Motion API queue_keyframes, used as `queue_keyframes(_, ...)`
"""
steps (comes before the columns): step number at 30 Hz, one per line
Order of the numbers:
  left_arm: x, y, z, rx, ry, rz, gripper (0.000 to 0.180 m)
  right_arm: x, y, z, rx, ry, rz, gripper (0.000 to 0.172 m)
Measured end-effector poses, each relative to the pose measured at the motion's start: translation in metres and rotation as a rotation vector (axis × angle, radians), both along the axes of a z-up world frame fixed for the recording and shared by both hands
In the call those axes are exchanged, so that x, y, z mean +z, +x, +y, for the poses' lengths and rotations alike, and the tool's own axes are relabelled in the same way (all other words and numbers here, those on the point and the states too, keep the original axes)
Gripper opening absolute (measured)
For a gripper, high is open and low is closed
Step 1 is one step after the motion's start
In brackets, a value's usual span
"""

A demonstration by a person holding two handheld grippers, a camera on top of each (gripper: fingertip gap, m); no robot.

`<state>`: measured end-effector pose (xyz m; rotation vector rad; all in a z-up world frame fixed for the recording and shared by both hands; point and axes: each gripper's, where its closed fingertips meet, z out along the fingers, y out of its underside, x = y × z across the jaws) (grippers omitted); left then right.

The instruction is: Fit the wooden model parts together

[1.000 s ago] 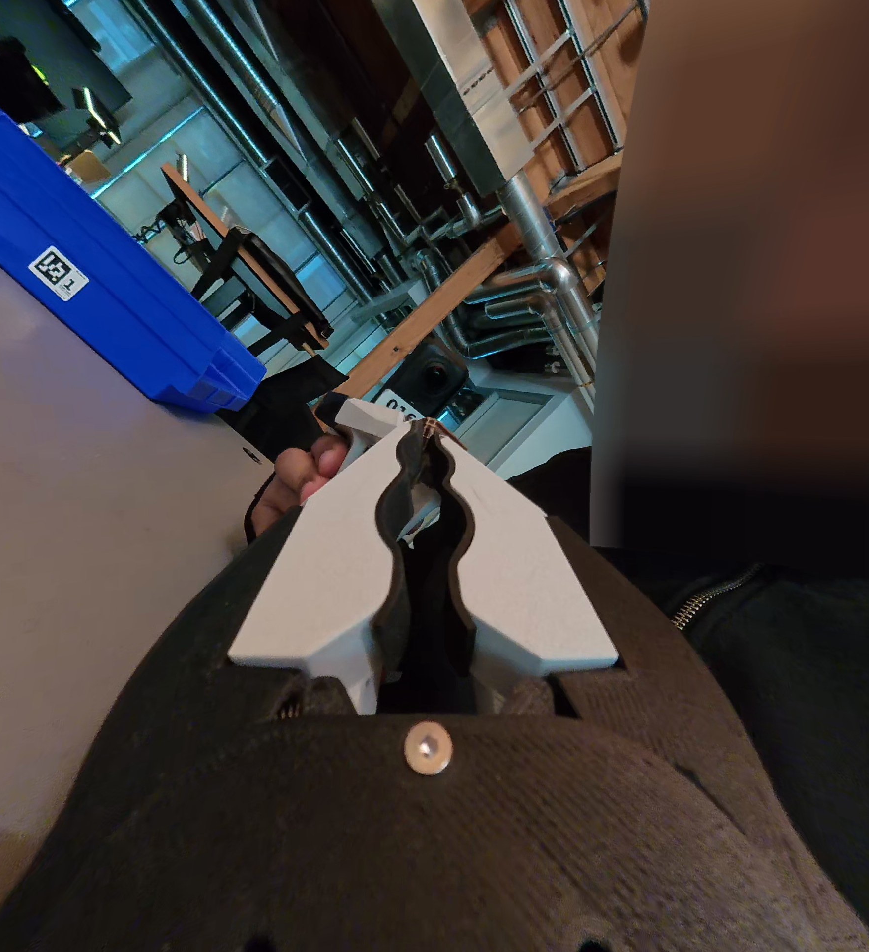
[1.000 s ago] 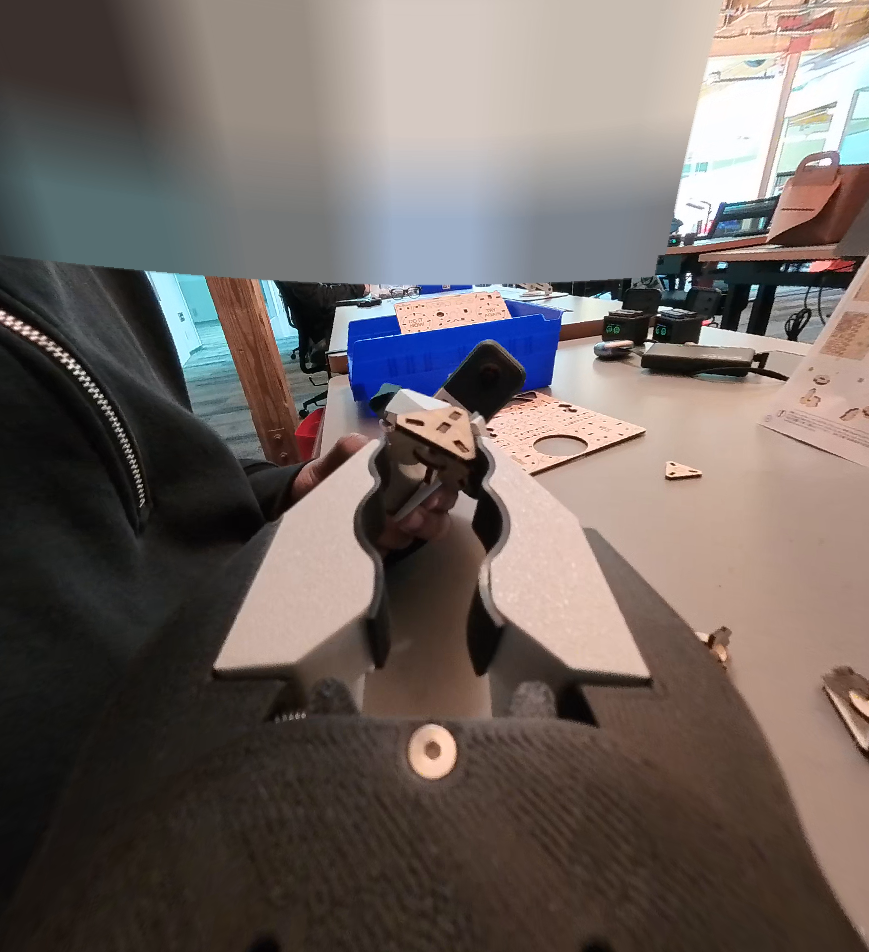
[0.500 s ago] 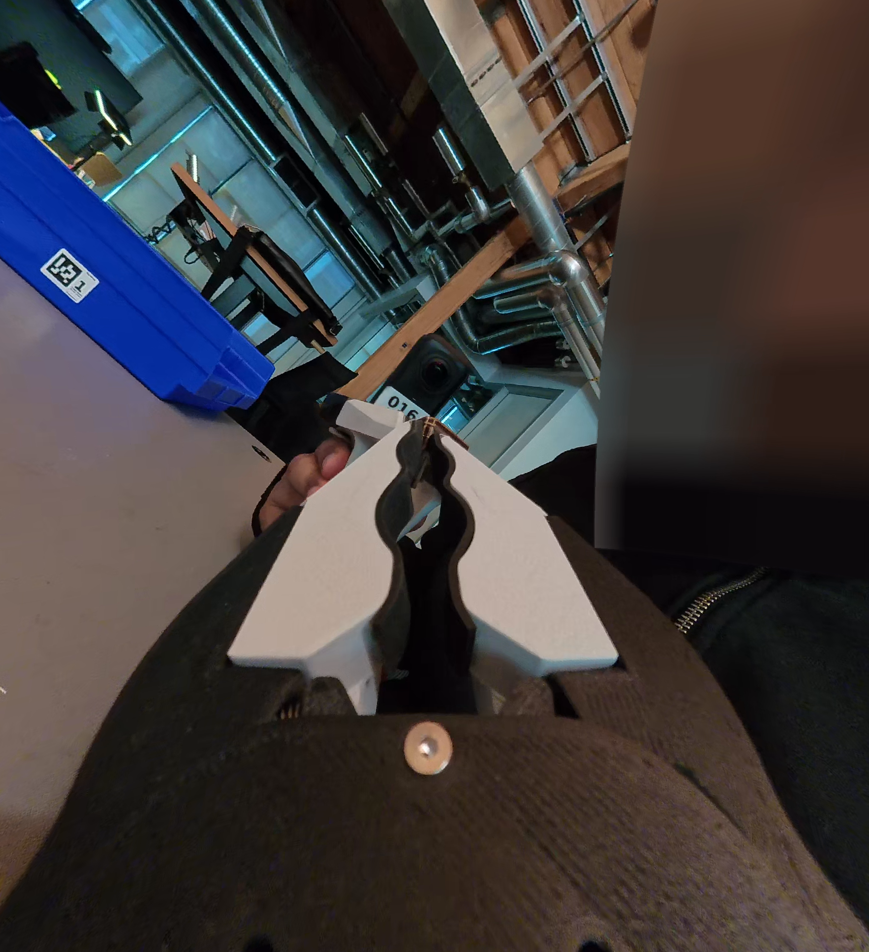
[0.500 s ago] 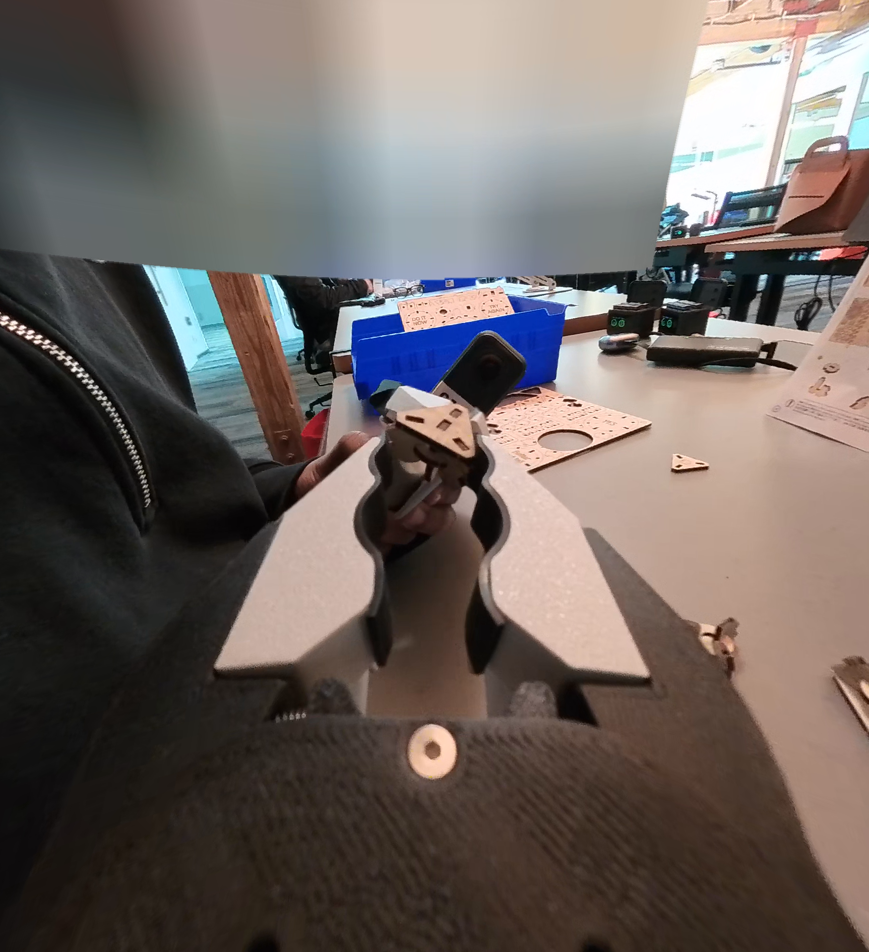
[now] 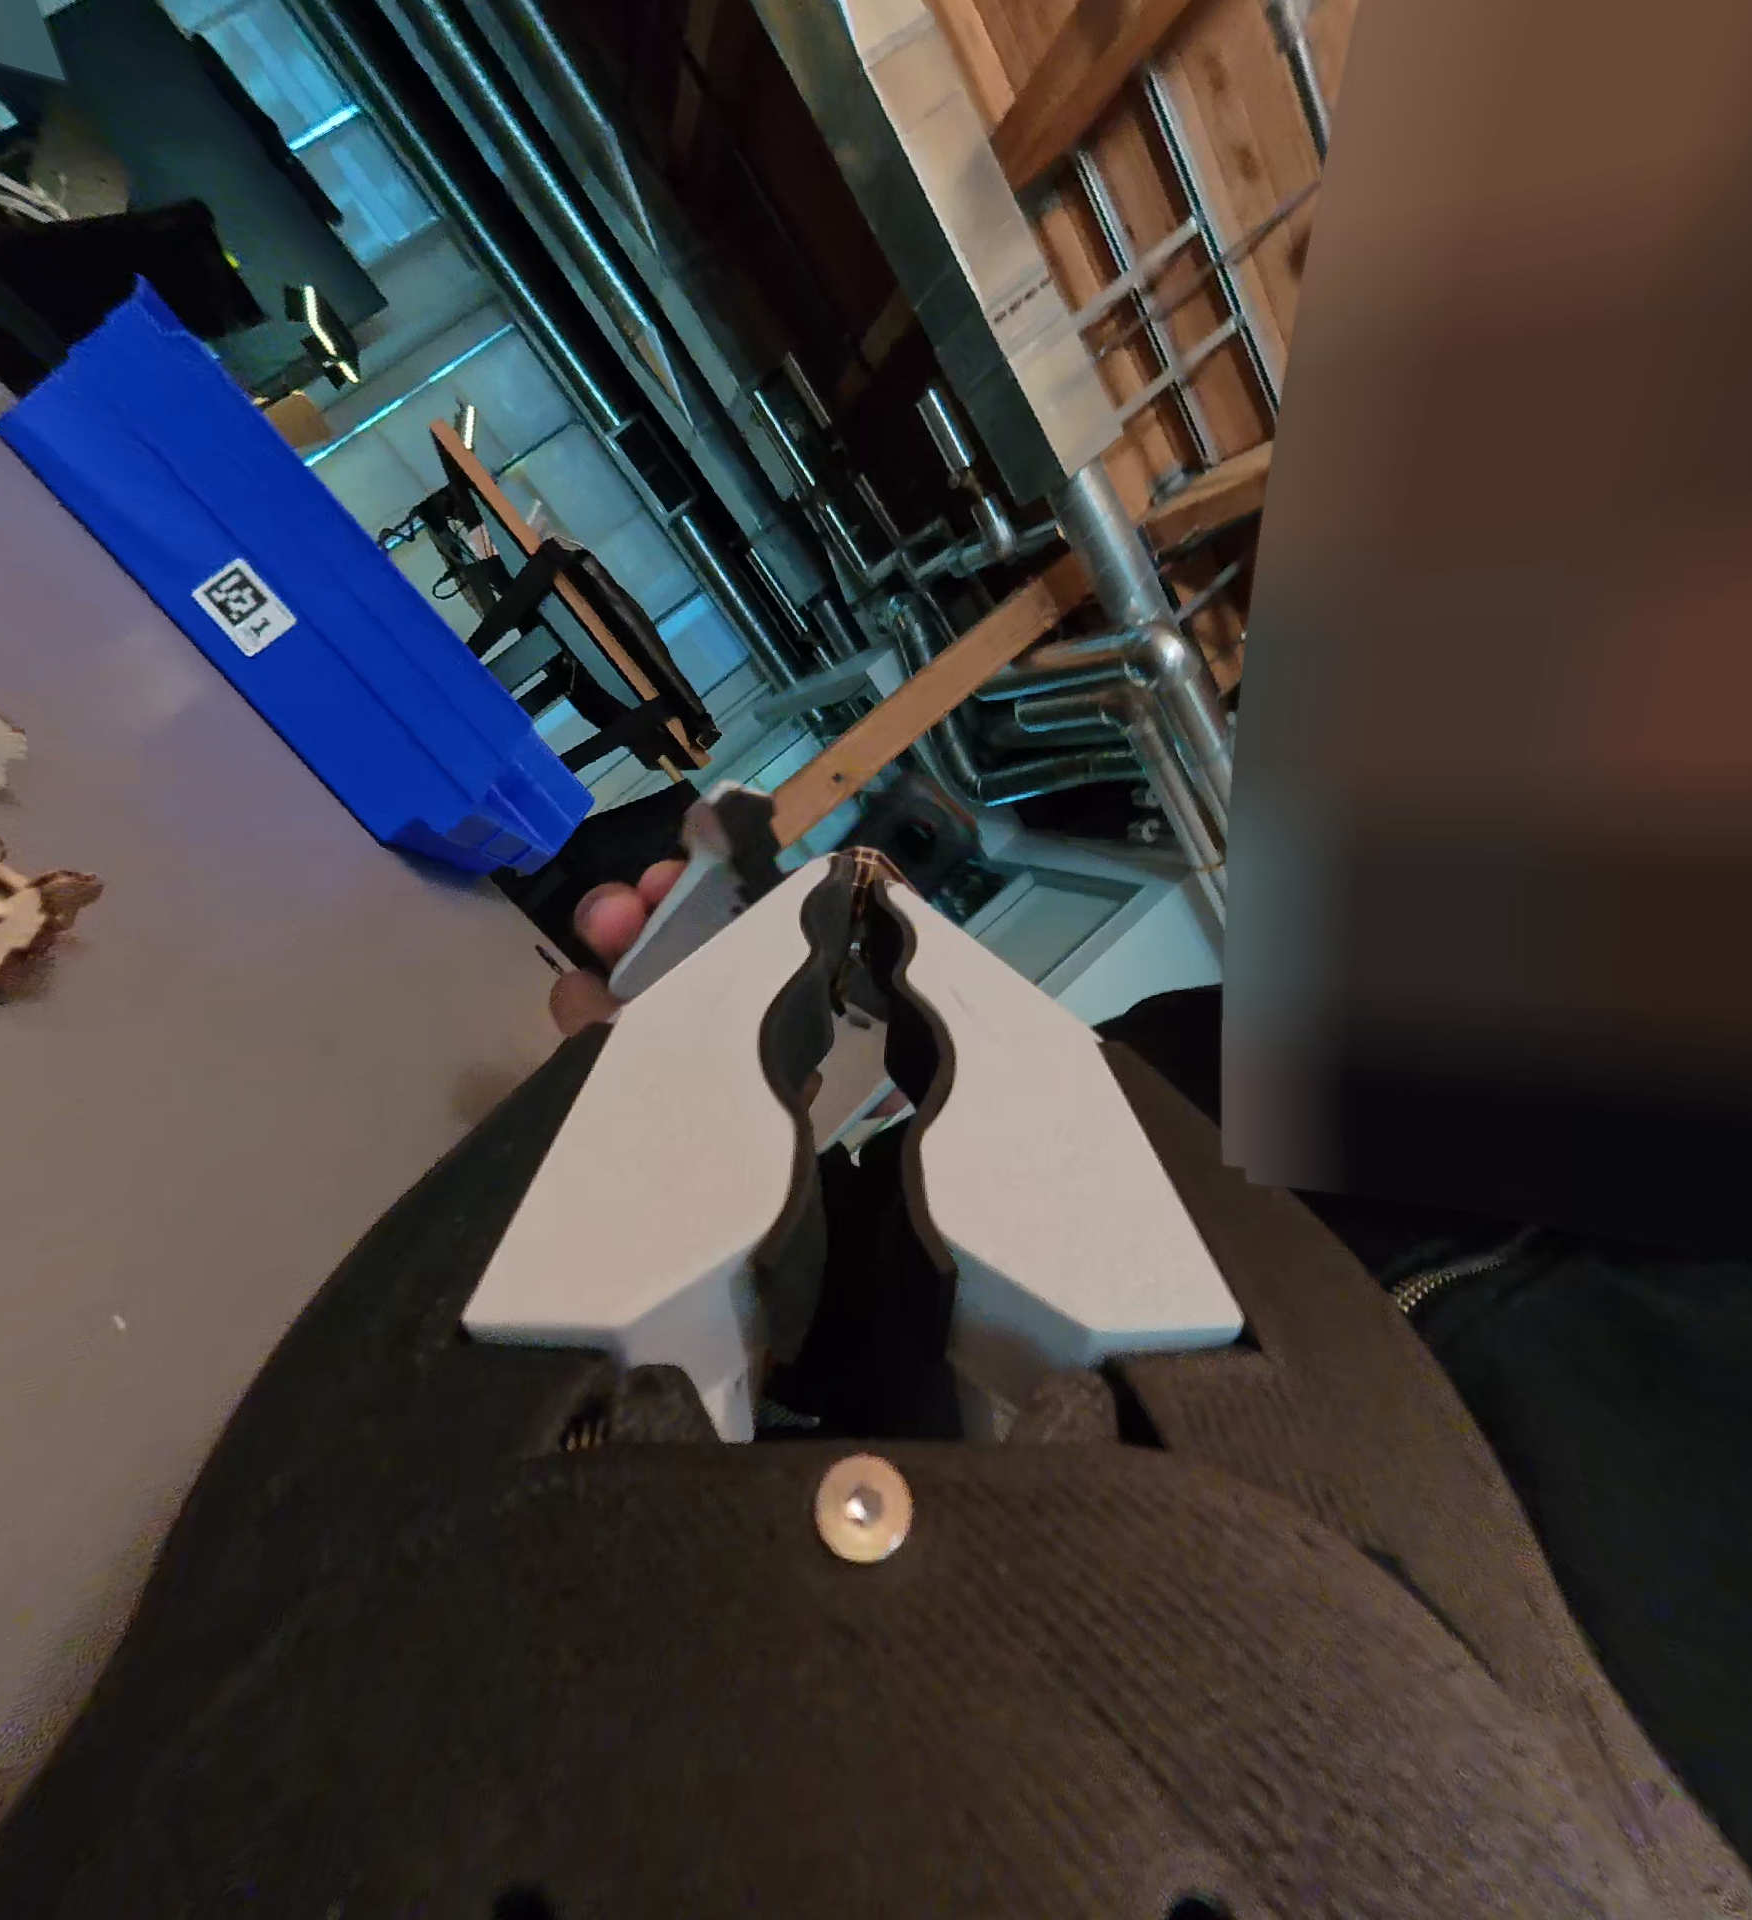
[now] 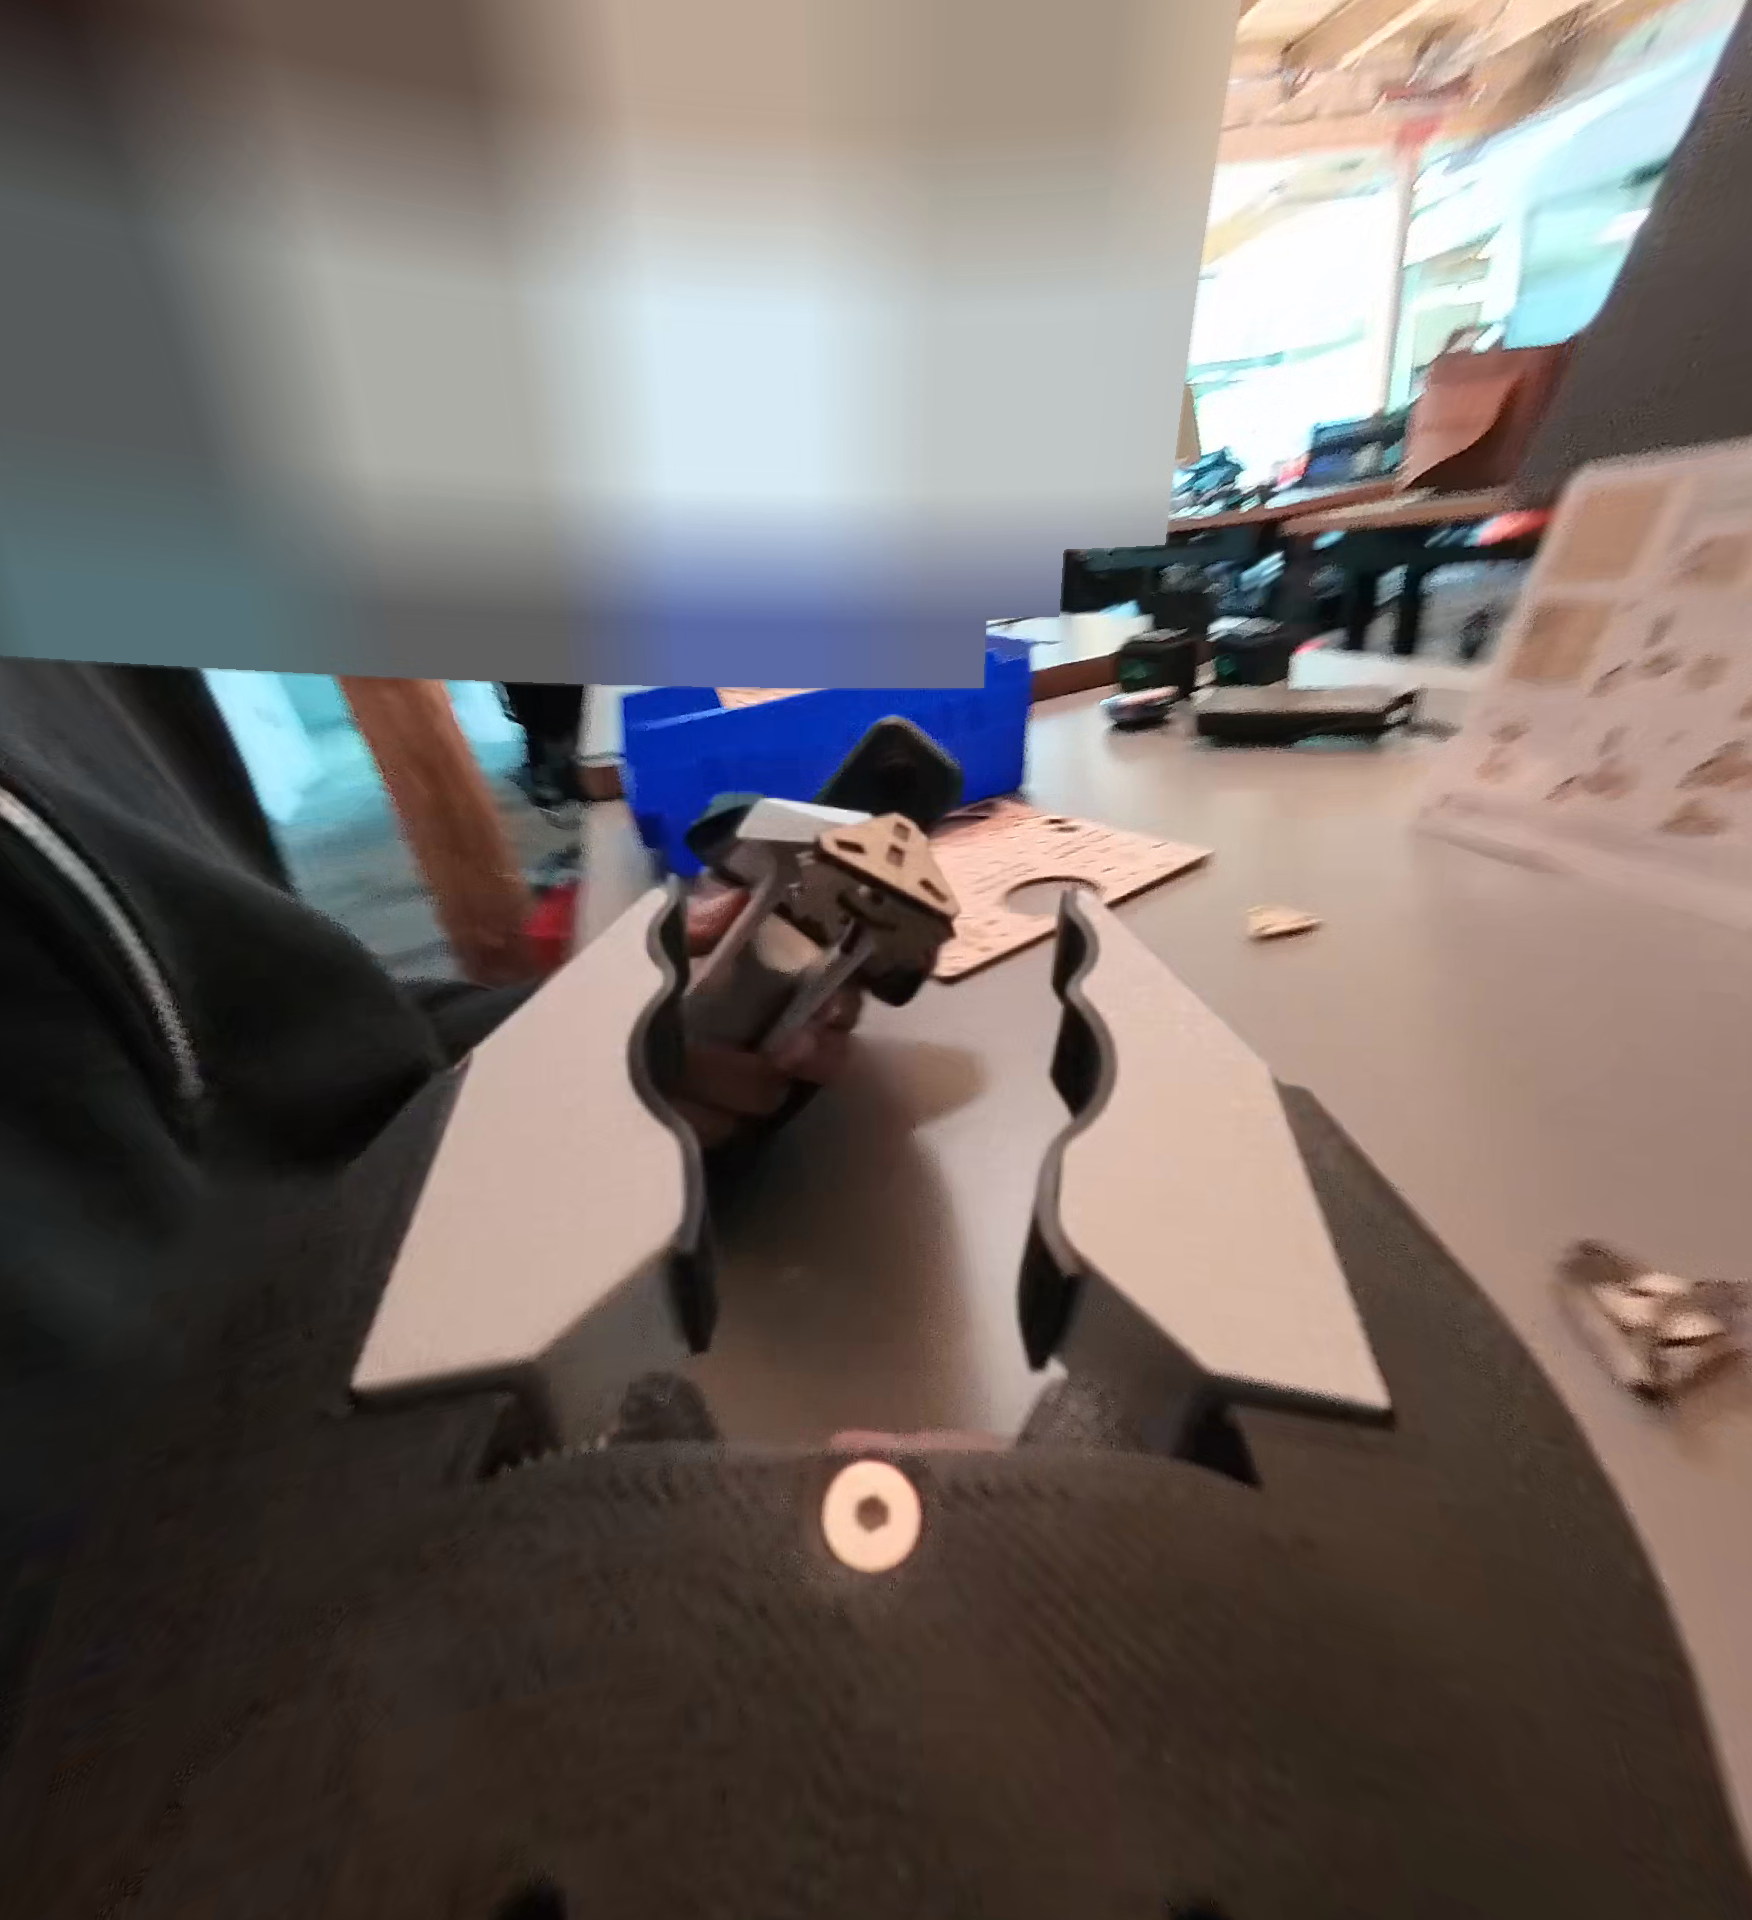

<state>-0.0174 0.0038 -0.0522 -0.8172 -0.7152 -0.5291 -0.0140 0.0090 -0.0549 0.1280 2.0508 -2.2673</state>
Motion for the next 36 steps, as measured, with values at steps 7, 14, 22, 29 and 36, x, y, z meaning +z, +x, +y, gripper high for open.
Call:
queue_keyframes(7,-0.009,-0.006,0.003,0.003,-0.024,-0.072,0.003,0.001,-0.002,0.003,-0.217,0.075,0.539,0.047)
queue_keyframes(14,-0.012,-0.008,0.006,-0.005,-0.029,-0.099,0.003,-0.005,-0.005,-0.003,-0.309,0.125,0.809,0.027)
queue_keyframes(22,-0.009,-0.013,-0.003,0.069,-0.010,-0.073,0.036,0.007,-0.014,0.001,-0.222,0.050,0.408,0.016)
queue_keyframes(29,-0.006,-0.002,0.012,0.070,-0.129,0.040,0.039,0.005,-0.007,0.000,0.035,-0.022,-0.041,0.016)
queue_keyframes(36,-0.004,0.005,0.017,0.108,-0.224,0.133,0.023,0.004,-0.002,-0.001,0.145,-0.059,-0.204,0.016)
